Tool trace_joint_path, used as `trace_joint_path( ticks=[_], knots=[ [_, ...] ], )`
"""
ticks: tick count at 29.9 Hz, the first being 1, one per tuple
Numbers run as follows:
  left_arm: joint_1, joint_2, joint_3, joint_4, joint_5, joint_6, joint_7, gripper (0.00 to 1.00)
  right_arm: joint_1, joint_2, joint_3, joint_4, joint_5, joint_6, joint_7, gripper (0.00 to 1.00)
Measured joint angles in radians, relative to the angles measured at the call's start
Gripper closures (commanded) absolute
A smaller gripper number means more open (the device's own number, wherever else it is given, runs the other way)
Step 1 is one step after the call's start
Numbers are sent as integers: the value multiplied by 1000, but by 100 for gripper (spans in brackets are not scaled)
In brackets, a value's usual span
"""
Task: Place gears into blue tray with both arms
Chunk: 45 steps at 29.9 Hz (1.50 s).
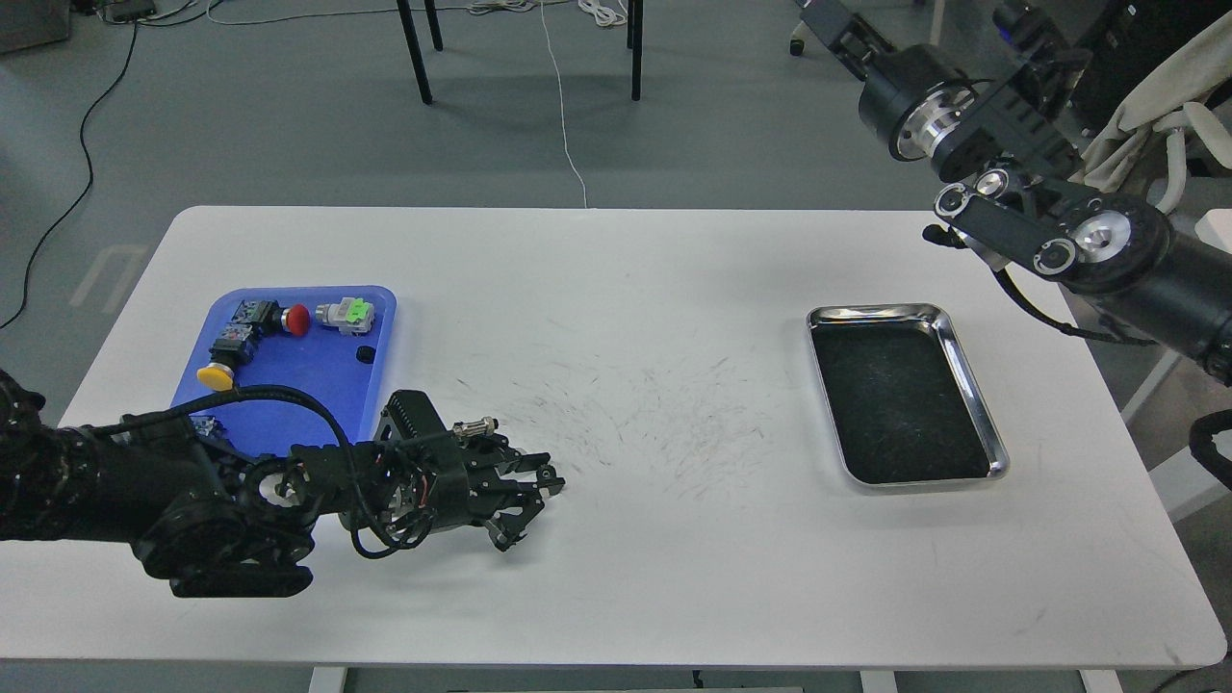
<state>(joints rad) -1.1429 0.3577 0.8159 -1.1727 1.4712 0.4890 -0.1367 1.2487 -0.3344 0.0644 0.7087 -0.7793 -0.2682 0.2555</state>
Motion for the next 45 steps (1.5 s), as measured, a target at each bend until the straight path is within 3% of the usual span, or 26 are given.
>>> trace_joint_path(
  ticks=[6, 18, 32, 35, 45],
  knots=[
    [0, 9, 0, 3, 0, 0, 0, 92, -1, 0, -1, -3, -1, 0, 1, 27],
    [-23, 89, -14, -16, -20, -4, -4, 95, -7, 0, -2, -8, -4, 1, 2, 28],
    [-116, 364, -86, -20, -201, -31, -45, 95, -9, 6, 0, -8, -2, 1, 0, 28],
    [-111, 433, -88, -20, -207, -30, -46, 95, -12, 1, 16, -9, 13, 1, -3, 24],
    [-38, 504, -88, -1, -201, -24, -76, 95, -80, -1, 17, -55, 461, 4, -22, 7]
  ],
)
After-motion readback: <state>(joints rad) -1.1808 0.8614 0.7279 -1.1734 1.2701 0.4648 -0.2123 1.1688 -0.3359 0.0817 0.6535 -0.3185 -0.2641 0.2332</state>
